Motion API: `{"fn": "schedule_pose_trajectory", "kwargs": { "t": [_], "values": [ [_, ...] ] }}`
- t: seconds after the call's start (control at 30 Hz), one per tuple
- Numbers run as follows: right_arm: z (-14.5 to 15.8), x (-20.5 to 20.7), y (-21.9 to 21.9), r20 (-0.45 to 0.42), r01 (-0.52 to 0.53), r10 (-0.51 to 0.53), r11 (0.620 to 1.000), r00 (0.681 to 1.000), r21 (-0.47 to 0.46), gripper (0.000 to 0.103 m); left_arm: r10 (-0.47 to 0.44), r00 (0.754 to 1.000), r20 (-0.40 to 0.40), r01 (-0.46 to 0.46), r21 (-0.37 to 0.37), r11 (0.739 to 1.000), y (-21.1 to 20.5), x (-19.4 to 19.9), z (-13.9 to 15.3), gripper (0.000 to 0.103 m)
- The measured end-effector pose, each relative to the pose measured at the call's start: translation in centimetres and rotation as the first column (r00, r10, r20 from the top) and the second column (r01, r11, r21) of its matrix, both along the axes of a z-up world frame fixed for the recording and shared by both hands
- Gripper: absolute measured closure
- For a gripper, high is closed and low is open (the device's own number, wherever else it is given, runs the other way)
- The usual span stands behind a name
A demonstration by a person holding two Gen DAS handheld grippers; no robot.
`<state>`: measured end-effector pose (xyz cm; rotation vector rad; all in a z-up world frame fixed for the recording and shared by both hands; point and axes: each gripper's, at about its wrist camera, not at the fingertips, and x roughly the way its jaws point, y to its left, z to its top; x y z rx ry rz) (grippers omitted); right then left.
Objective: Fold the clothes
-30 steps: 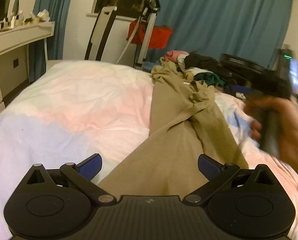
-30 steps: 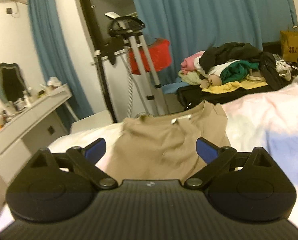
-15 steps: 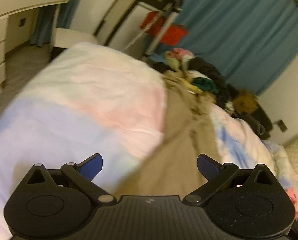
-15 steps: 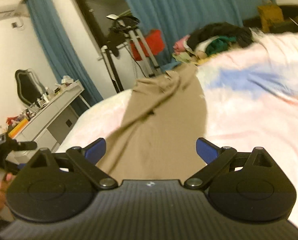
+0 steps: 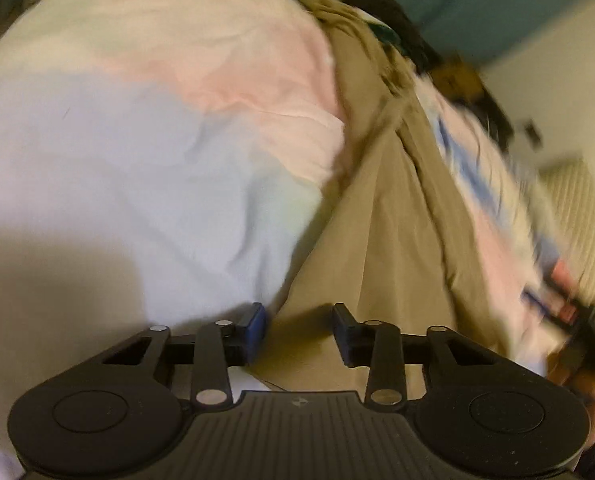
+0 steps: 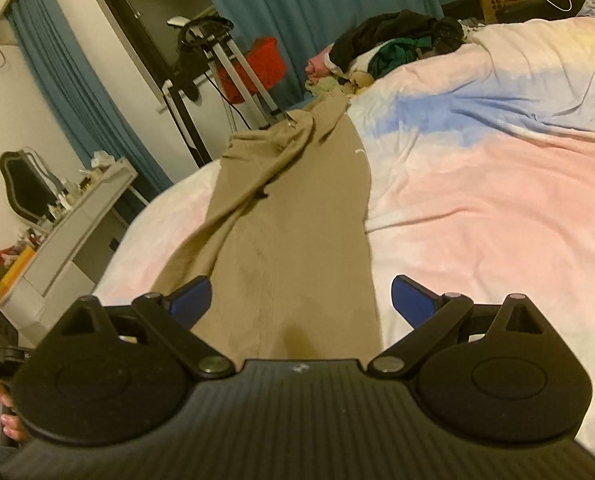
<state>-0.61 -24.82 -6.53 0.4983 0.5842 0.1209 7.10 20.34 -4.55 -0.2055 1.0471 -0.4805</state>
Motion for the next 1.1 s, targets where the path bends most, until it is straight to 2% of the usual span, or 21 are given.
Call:
{"fn": "schedule_pose_trajectory", "kwargs": {
  "t": [0.07,0.1,0.17,0.33,0.43,0.53,0.67,0.8,0.93,1.03,1.1],
  "values": [
    [-0.1,0.1,-0.2,-0.005,0.007,-0.007,1.000,1.000,0.007,0.005,-0.058,0.998,0.006,0.058,0.046,0.997,-0.9,0.1,-0.2,0.097],
    [-0.1,0.1,-0.2,-0.005,0.011,-0.011,1.000,1.000,0.010,0.005,-0.087,0.996,0.009,0.086,0.069,0.994,-1.4,0.1,-0.3,0.101],
    [-0.2,0.1,-0.4,-0.003,0.018,-0.018,1.000,1.000,0.017,0.005,-0.141,0.990,0.022,0.138,0.117,0.984,-2.4,-0.1,0.0,0.102],
    [-0.1,-0.3,-0.9,0.006,0.025,-0.025,0.999,1.000,0.038,0.005,-0.256,0.955,0.150,0.212,0.259,0.942,-6.6,-3.9,5.0,0.102],
    [-0.1,-0.6,-1.3,0.009,0.033,-0.034,0.998,0.999,0.060,0.005,-0.337,0.921,0.194,0.276,0.286,0.918,-10.5,-6.7,7.5,0.102],
    [-0.1,-0.9,-1.9,0.013,0.047,-0.049,0.996,0.999,0.081,0.005,-0.389,0.898,0.205,0.319,0.307,0.897,-14.5,-8.6,8.5,0.102],
    [-0.1,-0.9,-2.6,0.010,0.064,-0.066,0.993,0.998,0.102,0.005,-0.412,0.894,0.179,0.353,0.288,0.890,-19.1,-9.5,7.0,0.102],
    [-0.6,-0.6,-3.2,-0.011,0.070,-0.070,0.991,0.998,0.114,0.005,-0.394,0.911,0.123,0.360,0.230,0.904,-20.9,-9.1,4.1,0.102],
    [-1.6,0.1,-3.5,-0.062,0.056,-0.048,0.990,0.997,0.129,0.005,-0.353,0.936,0.013,0.343,0.203,0.917,-22.2,-8.1,-0.1,0.102],
    [-2.4,0.7,-3.5,-0.098,0.026,-0.011,0.988,0.995,0.150,0.005,-0.289,0.955,-0.070,0.296,0.134,0.946,-21.8,-7.0,-2.1,0.090],
    [-3.0,0.9,-3.8,-0.115,0.012,0.012,0.979,0.993,0.202,0.005,-0.217,0.969,-0.121,0.224,0.051,0.973,-20.6,-6.0,-2.5,0.069]
  ]
}}
